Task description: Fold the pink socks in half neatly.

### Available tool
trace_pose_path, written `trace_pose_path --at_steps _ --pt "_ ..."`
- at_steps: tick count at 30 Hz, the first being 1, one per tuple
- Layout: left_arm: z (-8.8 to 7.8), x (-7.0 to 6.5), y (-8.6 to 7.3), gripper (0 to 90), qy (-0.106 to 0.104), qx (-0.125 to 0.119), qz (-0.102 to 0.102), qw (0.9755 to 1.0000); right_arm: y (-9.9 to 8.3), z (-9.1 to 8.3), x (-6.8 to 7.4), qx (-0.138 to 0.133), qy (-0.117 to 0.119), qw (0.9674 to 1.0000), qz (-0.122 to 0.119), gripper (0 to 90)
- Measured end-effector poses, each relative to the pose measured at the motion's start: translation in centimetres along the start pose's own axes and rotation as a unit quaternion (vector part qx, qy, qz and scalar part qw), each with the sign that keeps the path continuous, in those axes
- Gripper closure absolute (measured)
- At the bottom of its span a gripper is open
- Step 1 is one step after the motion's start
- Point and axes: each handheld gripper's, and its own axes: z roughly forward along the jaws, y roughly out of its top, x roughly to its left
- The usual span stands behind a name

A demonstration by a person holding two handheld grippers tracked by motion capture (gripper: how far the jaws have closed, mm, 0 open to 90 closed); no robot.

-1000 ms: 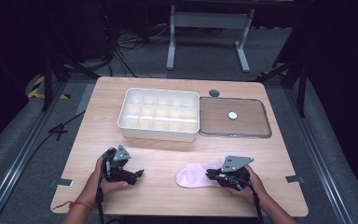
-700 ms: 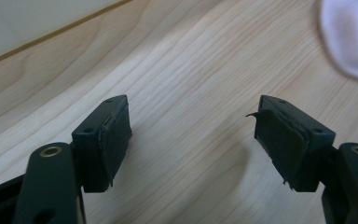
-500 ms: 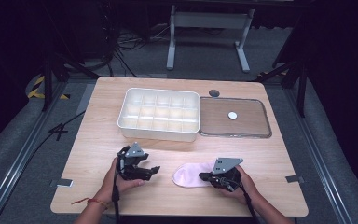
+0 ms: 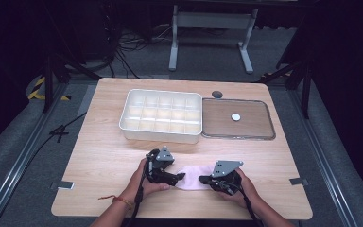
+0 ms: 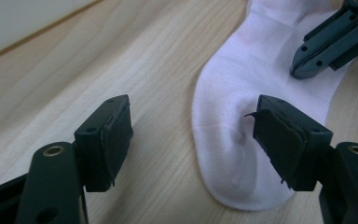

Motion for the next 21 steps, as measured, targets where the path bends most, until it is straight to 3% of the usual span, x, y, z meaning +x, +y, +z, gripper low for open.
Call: trace_pose_path --at_steps 4,6,9,12,17,21 --pt "0.2 -0.4 0.0 27.1 0.003 -0.001 0.006 1.0 0.0 0.0 0.0 -0.001 0.0 1.0 -0.001 89.4" --pt "0.4 -1.0 0.0 26.9 0.019 0.005 0.025 0.9995 0.0 0.0 0.1 0.0 -0.001 1.0 -0.002 89.4" --pt "0.5 -1.7 0.1 29.5 0.028 0.007 0.035 0.999 0.0 0.0 0.1 0.002 -0.002 1.0 -0.004 89.5" --pt "0.4 -1.8 0.0 36.7 0.019 0.003 0.038 0.9991 0.0 0.0 0.2 0.002 -0.005 1.0 -0.006 89.4" --pt "0.2 -1.7 -0.1 57.5 0.0 0.0 0.034 0.9994 0.0 0.0 0.2 0.002 -0.005 1.0 -0.006 89.5" --pt "0.0 -1.1 -0.2 71.7 -0.027 -0.004 0.01 0.9996 0.0 0.0 0.2 0.0 -0.007 0.9999 -0.009 89.5"
